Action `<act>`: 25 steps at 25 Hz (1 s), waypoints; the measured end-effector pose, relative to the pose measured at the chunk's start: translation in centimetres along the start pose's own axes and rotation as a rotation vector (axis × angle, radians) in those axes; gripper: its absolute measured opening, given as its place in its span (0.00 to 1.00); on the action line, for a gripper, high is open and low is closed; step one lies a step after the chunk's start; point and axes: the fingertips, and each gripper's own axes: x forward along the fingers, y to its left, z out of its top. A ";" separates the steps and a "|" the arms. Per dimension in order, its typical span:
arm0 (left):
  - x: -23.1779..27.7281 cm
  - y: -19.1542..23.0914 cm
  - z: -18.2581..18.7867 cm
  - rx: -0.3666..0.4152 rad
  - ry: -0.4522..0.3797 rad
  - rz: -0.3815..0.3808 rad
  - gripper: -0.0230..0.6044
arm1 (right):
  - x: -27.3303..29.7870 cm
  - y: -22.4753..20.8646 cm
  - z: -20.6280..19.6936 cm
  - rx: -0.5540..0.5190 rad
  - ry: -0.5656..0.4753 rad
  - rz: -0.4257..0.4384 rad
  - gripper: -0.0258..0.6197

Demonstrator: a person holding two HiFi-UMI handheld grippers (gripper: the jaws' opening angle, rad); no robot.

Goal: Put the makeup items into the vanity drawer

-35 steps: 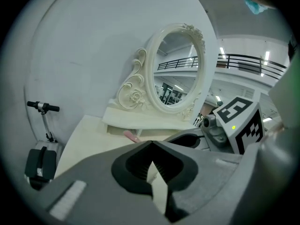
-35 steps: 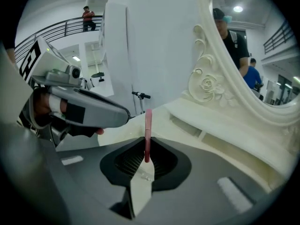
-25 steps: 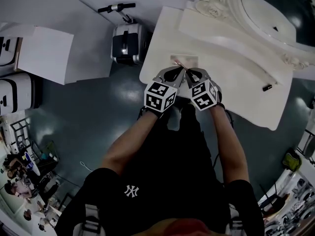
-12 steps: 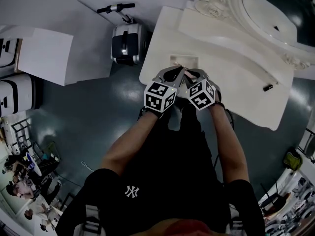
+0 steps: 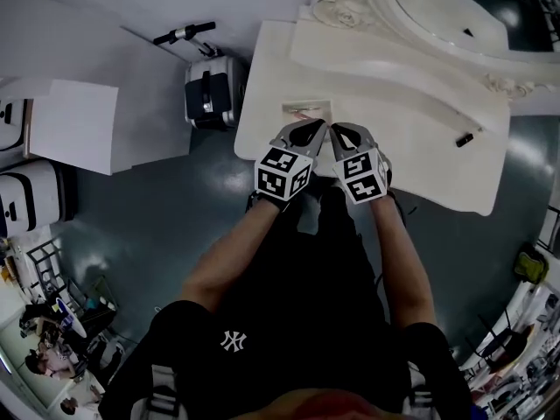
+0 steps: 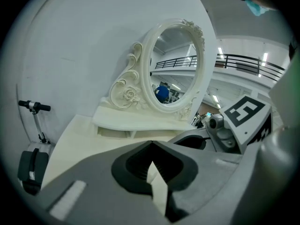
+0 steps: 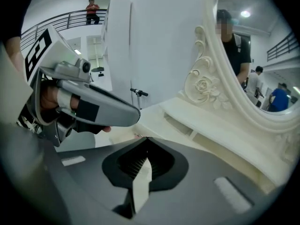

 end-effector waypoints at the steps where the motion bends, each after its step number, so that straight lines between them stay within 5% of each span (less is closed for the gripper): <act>1: 0.3 -0.5 0.2 0.007 0.001 -0.008 0.04 | -0.6 -0.5 0.1 0.014 -0.014 -0.014 0.08; 12: 4.2 -6.8 2.2 0.089 0.014 -0.139 0.04 | -7.3 -6.5 -1.3 0.185 -0.101 -0.175 0.08; 25: 12.1 -17.2 2.6 0.175 0.059 -0.317 0.04 | -15.4 -14.9 -9.7 0.419 -0.117 -0.397 0.08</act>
